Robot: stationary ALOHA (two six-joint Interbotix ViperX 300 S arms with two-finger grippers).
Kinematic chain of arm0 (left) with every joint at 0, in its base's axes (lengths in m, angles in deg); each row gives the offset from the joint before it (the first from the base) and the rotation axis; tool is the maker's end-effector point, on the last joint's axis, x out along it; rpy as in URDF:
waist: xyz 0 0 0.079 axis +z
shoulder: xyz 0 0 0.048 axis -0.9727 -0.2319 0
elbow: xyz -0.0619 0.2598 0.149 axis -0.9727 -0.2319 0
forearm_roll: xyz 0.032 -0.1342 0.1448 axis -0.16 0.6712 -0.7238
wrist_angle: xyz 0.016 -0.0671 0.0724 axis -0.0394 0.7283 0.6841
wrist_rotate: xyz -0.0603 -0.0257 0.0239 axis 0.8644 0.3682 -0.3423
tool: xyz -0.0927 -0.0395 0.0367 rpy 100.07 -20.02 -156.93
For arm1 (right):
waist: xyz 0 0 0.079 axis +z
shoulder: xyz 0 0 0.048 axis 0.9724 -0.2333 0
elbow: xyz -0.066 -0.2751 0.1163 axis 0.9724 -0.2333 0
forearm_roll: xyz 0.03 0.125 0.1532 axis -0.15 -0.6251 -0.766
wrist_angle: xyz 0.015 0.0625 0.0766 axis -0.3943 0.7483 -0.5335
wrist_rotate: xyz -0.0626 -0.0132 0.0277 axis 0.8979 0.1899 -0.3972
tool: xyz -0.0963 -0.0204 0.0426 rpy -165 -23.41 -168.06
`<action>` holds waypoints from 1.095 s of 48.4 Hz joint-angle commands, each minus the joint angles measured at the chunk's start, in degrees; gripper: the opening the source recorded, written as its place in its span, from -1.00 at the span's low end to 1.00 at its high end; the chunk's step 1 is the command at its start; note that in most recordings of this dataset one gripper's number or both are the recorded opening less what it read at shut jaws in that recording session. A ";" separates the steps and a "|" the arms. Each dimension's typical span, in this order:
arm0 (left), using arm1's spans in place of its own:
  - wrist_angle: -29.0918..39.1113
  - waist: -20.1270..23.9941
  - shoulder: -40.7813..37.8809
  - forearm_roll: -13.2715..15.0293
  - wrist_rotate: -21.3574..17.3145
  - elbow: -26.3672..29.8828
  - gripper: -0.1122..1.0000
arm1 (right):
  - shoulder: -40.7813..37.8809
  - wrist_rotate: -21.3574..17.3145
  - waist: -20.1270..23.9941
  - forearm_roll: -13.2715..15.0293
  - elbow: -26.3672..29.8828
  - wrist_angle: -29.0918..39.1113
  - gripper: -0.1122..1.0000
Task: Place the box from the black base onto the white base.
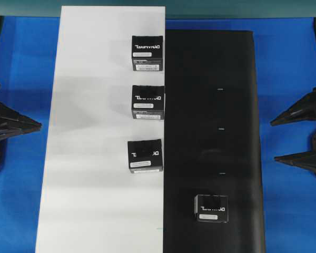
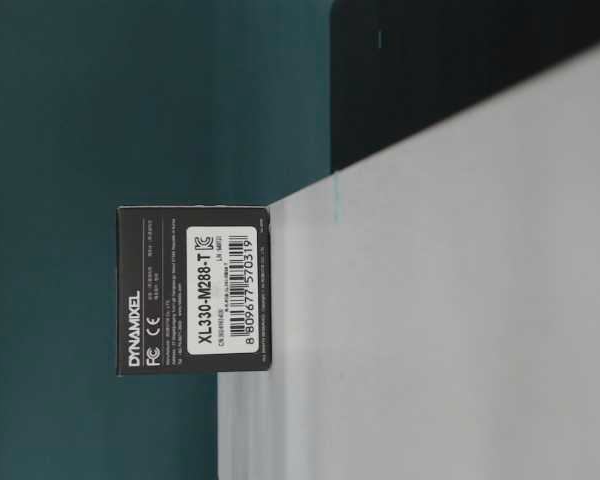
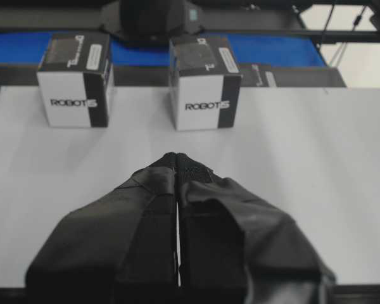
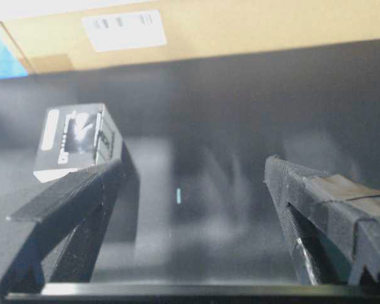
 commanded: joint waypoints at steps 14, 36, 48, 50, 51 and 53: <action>-0.26 -0.09 -0.35 -0.09 0.00 1.49 -0.88 | -0.09 -0.18 -0.35 0.00 0.35 -0.62 0.98; -0.26 -0.09 -0.26 -0.09 0.00 1.49 -0.88 | 0.09 -0.09 -0.35 0.00 0.35 -0.53 0.98; -0.26 -0.09 -0.26 -0.09 0.09 1.49 -0.88 | 0.18 -0.18 -0.35 -0.09 -0.62 -0.62 0.98; -0.26 -0.09 -0.26 -0.09 0.09 1.49 -0.88 | 0.18 -0.18 -0.35 -0.18 -0.62 -0.62 0.98; -0.26 -0.09 -0.26 -0.09 0.09 1.49 -0.88 | 0.18 -0.26 -0.35 -0.09 -0.62 -0.62 0.98; -0.26 -0.09 -0.26 -0.09 0.09 1.49 -0.88 | 0.26 -0.26 -0.35 -0.09 -0.70 -0.62 0.98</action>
